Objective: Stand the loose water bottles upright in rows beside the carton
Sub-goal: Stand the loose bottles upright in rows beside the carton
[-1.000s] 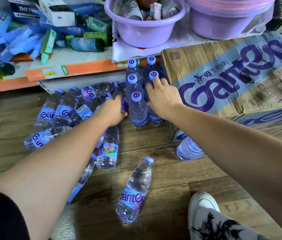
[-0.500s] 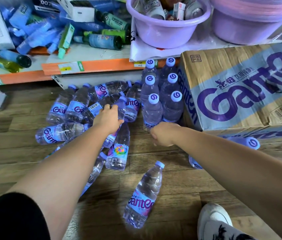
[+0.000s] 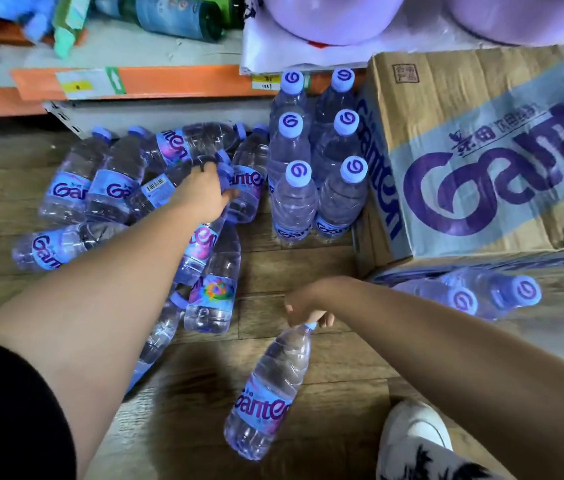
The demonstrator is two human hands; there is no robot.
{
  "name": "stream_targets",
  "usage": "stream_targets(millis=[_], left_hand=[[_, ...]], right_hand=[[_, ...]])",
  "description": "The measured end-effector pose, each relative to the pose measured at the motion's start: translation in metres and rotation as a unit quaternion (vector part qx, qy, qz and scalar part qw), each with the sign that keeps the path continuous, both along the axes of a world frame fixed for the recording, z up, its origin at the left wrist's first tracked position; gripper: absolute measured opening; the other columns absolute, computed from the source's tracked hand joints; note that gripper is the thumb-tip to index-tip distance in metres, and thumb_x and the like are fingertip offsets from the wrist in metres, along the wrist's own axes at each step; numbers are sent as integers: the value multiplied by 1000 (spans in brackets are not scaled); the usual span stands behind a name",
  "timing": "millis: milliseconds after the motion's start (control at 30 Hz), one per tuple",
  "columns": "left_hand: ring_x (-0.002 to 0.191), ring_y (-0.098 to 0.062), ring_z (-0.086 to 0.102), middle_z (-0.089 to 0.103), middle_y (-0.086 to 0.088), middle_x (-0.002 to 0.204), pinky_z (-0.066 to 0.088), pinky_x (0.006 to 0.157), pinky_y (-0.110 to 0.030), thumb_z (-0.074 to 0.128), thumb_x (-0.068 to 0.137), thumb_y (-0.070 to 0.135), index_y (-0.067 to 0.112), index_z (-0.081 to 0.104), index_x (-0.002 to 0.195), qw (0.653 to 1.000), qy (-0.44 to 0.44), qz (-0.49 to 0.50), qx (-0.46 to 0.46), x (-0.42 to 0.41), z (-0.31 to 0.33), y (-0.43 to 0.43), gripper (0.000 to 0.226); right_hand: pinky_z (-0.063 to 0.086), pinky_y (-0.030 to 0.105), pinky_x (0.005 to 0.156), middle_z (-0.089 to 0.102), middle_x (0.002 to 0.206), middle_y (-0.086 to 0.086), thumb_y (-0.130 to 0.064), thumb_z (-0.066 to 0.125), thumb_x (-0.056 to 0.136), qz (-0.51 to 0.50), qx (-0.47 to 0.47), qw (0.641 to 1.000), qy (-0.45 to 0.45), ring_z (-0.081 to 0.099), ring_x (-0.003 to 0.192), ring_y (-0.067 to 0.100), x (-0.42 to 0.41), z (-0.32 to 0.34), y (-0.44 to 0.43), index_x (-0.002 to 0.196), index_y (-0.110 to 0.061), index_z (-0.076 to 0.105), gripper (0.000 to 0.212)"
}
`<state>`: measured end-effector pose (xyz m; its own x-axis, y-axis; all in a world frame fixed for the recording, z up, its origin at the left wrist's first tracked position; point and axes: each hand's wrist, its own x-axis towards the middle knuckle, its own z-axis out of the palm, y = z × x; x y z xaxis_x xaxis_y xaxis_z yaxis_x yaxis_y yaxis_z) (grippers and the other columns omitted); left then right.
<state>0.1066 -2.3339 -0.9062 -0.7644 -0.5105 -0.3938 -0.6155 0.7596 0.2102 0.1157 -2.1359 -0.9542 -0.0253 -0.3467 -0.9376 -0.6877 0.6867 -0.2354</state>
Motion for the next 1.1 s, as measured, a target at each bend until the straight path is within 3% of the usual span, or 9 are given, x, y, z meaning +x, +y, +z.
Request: stream_targets(millis=[133, 233, 300, 400, 500, 667, 833, 1000, 1100], left_hand=[[121, -45, 48, 47, -29, 134, 42, 97, -44, 60, 90, 27, 0, 29, 139, 1000, -27, -2, 10, -12, -2, -5, 64], [122, -44, 48, 44, -26, 137, 42, 96, -45, 55, 90, 28, 5, 26, 140, 999, -35, -10, -7, -14, -4, 1, 62], [123, -47, 46, 39, -26, 140, 41, 97, -49, 53, 91, 31, 5, 24, 139, 998, -37, -21, -41, -10, -2, 6, 62], [119, -49, 47, 40, -27, 136, 42, 90, -51, 51, 93, 30, 2, 28, 134, 996, -10, -26, -80, 5, 5, 8, 54], [114, -50, 50, 44, -31, 130, 43, 85, -52, 40, 98, 24, -2, 33, 127, 995, 41, -13, -86, 22, 16, 5, 40], [107, -52, 53, 49, -36, 121, 41, 82, -50, 33, 101, 21, -8, 36, 122, 991, 100, -29, -87, 41, 51, -1, 36], [103, -44, 55, 55, -32, 117, 40, 77, -41, 33, 101, 27, -2, 39, 122, 989, 89, -107, -42, 39, 90, 8, 36], [113, -37, 52, 52, -25, 129, 41, 89, -39, 34, 101, 31, 3, 41, 126, 985, 34, -169, -6, 26, 125, 36, 38], [114, -37, 51, 52, -24, 129, 40, 89, -39, 38, 100, 32, 2, 45, 123, 978, 4, -210, -4, 23, 136, 57, 39]], right_hand=[[54, 22, 48, 50, 100, 12, -12, 46, 94, -93, 11, 993, -68, 58, 61, 21, 6, -15, 7, 95, -6, 56, 12], [54, 26, 69, 48, 93, 9, -12, 46, 96, -172, 3, 980, -98, 57, 76, 22, 5, -13, 6, 98, -6, 55, 11], [51, 24, 67, 46, 80, 5, -10, 45, 97, -207, -21, 973, -97, 53, 69, 18, 5, -5, 2, 102, -5, 55, 12], [49, 22, 58, 44, 75, 1, -9, 49, 97, -207, -76, 973, -65, 48, 59, 15, 1, 15, -10, 118, 2, 57, 25], [50, 18, 43, 45, 75, 0, -9, 52, 95, -181, -116, 976, -42, 50, 59, 14, -6, 39, -17, 118, 1, 59, 26], [57, 30, 64, 52, 94, 6, -6, 52, 95, -214, -167, 962, -17, 60, 75, 23, -14, 76, -7, 114, -5, 62, 22], [52, 22, 63, 62, 102, 8, -11, 52, 94, -175, -237, 953, 70, 58, 56, 12, -21, 104, 5, 112, -11, 65, 23], [47, 32, 87, 62, 125, 8, -19, 55, 93, -73, -276, 944, 163, 59, 108, 27, -26, 138, 4, 119, -12, 62, 28], [47, 32, 86, 62, 124, 8, -19, 58, 91, -66, -286, 937, 188, 57, 112, 28, -29, 148, 13, 120, -12, 62, 31]])
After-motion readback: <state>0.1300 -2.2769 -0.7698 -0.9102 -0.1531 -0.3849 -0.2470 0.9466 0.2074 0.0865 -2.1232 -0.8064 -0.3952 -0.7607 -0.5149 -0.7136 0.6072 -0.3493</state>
